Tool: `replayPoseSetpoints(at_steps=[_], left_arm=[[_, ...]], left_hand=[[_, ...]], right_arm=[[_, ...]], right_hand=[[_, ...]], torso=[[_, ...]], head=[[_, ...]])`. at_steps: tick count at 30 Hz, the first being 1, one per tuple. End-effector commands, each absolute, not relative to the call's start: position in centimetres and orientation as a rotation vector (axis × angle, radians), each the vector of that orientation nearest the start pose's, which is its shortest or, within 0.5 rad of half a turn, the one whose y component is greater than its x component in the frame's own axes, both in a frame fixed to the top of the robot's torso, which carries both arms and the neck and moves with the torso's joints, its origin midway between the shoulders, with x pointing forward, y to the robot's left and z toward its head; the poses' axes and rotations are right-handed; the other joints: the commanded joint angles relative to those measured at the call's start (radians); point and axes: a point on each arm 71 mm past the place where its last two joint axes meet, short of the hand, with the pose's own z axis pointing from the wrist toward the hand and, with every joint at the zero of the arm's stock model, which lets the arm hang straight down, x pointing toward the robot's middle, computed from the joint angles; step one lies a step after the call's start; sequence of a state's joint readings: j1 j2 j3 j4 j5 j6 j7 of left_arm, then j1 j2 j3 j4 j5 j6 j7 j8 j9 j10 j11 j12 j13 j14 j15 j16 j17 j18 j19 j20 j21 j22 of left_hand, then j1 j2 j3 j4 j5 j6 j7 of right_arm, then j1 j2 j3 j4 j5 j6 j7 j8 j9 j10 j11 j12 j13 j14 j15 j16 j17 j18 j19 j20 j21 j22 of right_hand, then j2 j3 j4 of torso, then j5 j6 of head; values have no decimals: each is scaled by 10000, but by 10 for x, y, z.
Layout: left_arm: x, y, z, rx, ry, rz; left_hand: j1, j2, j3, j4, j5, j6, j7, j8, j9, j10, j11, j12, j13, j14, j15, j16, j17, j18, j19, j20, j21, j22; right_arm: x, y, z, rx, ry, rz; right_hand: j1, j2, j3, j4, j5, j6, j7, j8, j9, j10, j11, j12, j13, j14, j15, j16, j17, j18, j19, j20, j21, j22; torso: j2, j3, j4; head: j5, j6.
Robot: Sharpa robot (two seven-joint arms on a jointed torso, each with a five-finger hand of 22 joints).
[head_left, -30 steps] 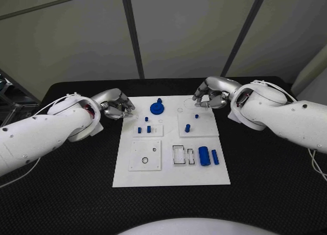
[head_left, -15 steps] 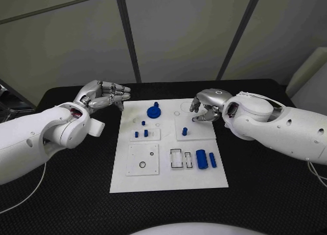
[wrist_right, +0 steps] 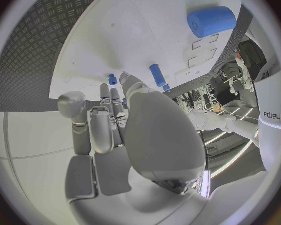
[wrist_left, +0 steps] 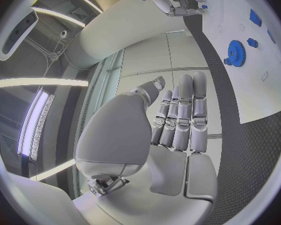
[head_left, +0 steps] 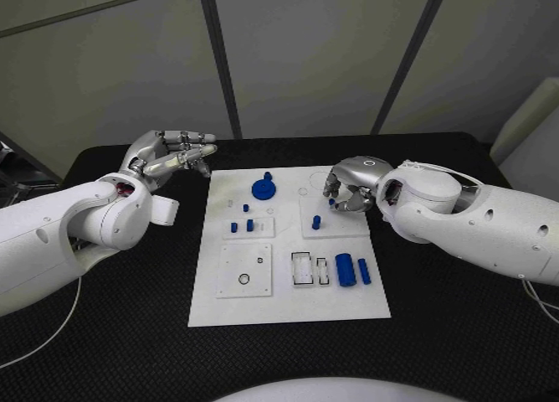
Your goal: Assemble the parts on the task board
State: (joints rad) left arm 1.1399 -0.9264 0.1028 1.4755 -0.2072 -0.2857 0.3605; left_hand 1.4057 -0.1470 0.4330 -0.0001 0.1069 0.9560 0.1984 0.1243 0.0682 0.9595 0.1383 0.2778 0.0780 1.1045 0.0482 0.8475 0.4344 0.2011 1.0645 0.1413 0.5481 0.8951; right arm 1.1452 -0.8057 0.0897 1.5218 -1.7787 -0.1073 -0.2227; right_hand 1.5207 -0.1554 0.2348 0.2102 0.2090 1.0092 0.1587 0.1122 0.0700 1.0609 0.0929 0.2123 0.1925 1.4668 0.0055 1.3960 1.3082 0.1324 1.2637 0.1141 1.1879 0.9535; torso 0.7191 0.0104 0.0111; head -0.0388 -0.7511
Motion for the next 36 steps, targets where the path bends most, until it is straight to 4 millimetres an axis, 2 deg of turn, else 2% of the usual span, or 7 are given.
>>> replayPoseSetpoints(at_steps=[1,8,11,14,22,32,36], left_arm=[[502,267,-153,-9805,13046,-14665],[502,266,-153,-9827,13049,-14670],[502,266,-154,-9843,13056,-14650],[502,267,-154,-9852,13070,-14645],[502,267,-154,-9870,13118,-14648],[502,268,-155,-9920,13157,-14580],[503,269,-155,-9935,13168,-14564]], left_hand=[[-17,114,-57,-13,-58,-40,53,28,-11,-60,3,31,-13,-61,22,-55,-9,-181,-65,21,-40,-9],[36,167,-59,-50,-55,56,52,99,11,-98,8,58,-23,-76,24,-79,-53,-179,-68,20,-70,-35],[61,187,-64,-71,-54,114,44,145,22,-115,6,73,-28,-77,21,-84,-72,-178,-66,17,-79,-44],[72,198,-69,-82,-54,150,38,174,28,-126,3,82,-32,-77,20,-87,-84,-178,-65,15,-84,-48],[79,196,-76,-92,-55,156,37,183,28,-143,5,82,-36,-78,19,-89,-92,-178,-64,14,-86,-51],[91,199,-82,-107,-55,154,41,192,26,-182,9,76,-44,-83,21,-94,-104,-178,-65,12,-91,-55],[89,200,-94,-112,-57,153,44,201,24,-219,16,71,-51,-92,27,-100,-115,-181,-69,13,-97,-59]], right_arm=[[493,-184,-175,-4120,16906,3937],[493,-181,-180,-4196,16997,3968],[493,-181,-182,-4239,17047,3944],[494,-180,-184,-4285,17094,3875],[494,-179,-188,-4336,17155,3722],[488,-179,-180,-4084,16429,3779],[482,-180,-174,-3920,16061,3909]], right_hand=[[131,95,179,-71,65,171,-17,50,26,192,-15,-35,-57,588,17,65,172,-168,129,-22,115,111],[409,321,729,-362,-82,521,-98,134,50,580,-109,-92,-237,605,-65,165,269,-208,218,-99,332,391],[463,385,963,-514,53,723,-154,192,69,807,-166,-108,-288,612,-113,203,306,-220,237,-140,413,491],[449,407,1120,-641,183,891,-197,238,85,1000,-221,-133,-322,617,-150,234,337,-234,260,-177,494,594],[348,386,1241,-757,176,981,-216,233,82,1135,-249,-215,-367,621,-173,263,364,-246,270,-207,562,679],[267,553,1652,-1111,85,1271,-259,284,111,1524,-309,-333,-391,637,-234,337,438,-274,315,-265,726,890],[223,552,1799,-1222,113,1295,-257,267,109,1579,-317,-395,-397,641,-236,359,460,-286,336,-275,784,968]], torso=[[-4,-5,4],[1,1,9],[-5,-4,4],[0,-7,-4],[-15,-8,-2],[-26,5,-4],[-44,-22,-18]], head=[[-12,-33],[5,-45],[14,-75],[11,-74],[16,-93],[18,-74],[-4,-51]])
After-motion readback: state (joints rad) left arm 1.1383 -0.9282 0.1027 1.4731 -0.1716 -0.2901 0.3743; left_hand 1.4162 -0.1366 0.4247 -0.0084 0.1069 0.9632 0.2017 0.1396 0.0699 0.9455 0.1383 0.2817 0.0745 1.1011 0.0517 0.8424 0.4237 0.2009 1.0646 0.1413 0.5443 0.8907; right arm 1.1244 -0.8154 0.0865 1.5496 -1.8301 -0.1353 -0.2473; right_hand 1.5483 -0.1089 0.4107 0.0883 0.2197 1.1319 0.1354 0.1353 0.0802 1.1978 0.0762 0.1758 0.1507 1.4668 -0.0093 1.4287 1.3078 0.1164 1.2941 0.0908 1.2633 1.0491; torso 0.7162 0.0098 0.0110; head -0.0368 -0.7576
